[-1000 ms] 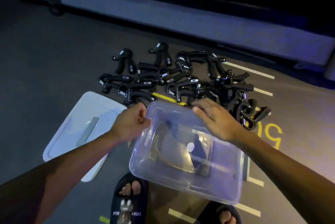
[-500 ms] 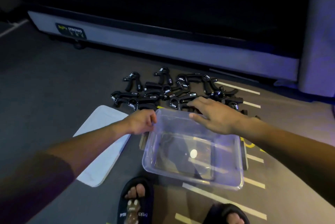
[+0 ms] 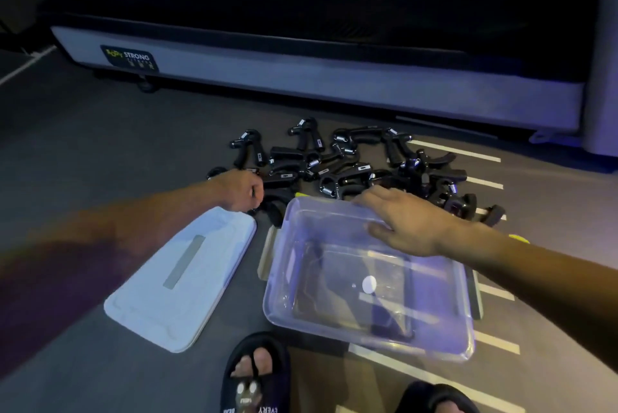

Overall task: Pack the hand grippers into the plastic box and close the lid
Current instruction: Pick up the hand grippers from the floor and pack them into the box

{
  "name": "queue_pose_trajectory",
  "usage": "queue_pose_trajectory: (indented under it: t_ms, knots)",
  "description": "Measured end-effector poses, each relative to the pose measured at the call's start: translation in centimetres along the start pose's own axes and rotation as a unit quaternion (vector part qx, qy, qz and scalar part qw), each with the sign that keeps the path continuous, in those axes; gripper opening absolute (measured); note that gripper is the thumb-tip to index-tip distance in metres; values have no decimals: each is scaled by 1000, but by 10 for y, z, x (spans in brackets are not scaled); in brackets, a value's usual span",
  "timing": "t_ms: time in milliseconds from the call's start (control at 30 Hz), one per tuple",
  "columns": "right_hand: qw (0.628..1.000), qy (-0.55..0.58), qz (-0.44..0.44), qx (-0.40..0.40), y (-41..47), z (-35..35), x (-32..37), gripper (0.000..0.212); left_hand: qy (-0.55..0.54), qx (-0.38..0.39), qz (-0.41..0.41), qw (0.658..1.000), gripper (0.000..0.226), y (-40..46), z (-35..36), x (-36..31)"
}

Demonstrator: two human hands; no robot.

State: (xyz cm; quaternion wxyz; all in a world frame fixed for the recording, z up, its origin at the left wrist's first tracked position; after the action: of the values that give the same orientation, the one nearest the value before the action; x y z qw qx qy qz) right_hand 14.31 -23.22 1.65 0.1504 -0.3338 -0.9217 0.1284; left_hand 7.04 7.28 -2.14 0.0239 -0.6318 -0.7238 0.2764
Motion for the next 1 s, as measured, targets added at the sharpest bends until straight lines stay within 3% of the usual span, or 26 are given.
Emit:
queue_pose_trajectory:
  t_ms: [100, 233, 300, 467, 667, 867, 1000]
  knots:
    - [998, 51, 23, -20, 19, 13, -4, 50, -49, -24, -55, 997, 13, 15, 28, 27]
    - [991, 123, 50, -34, 40, 22, -6, 58, -98, -114, -106, 983, 19, 26, 45, 45]
    - [990, 136, 45, -22, 49, 28, -3, 54, -128, -155, -122, 972, 40, 31, 51, 46]
    - [981, 186, 50, -18, 66, 36, 0, 35, -78, -137, -143, 977, 75, 52, 66, 47]
    - [968, 240, 50, -47, 72, 41, -5, 29, -45, -68, -169, 982, 93, 78, 73, 56]
    - [968, 238, 43, -62, 72, 42, -4, 30, -4, -65, -196, 978, 92, 86, 67, 52]
    - [961, 253, 42, -100, 63, 35, -1, 24, -22, -72, -201, 977, 73, 68, 70, 49]
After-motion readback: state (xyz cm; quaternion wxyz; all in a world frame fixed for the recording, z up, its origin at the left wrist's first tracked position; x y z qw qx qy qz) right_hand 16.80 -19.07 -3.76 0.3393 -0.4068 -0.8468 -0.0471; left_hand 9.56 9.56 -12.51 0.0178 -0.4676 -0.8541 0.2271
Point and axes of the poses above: each hand's wrist, its own y-axis towards the middle knuckle, its own z-axis out of the palm, x = y × z, the point moved 4 cm from there along y, towards the middle knuckle, and after that the axes turned 11 degrees about z, right-handed, at the moved point
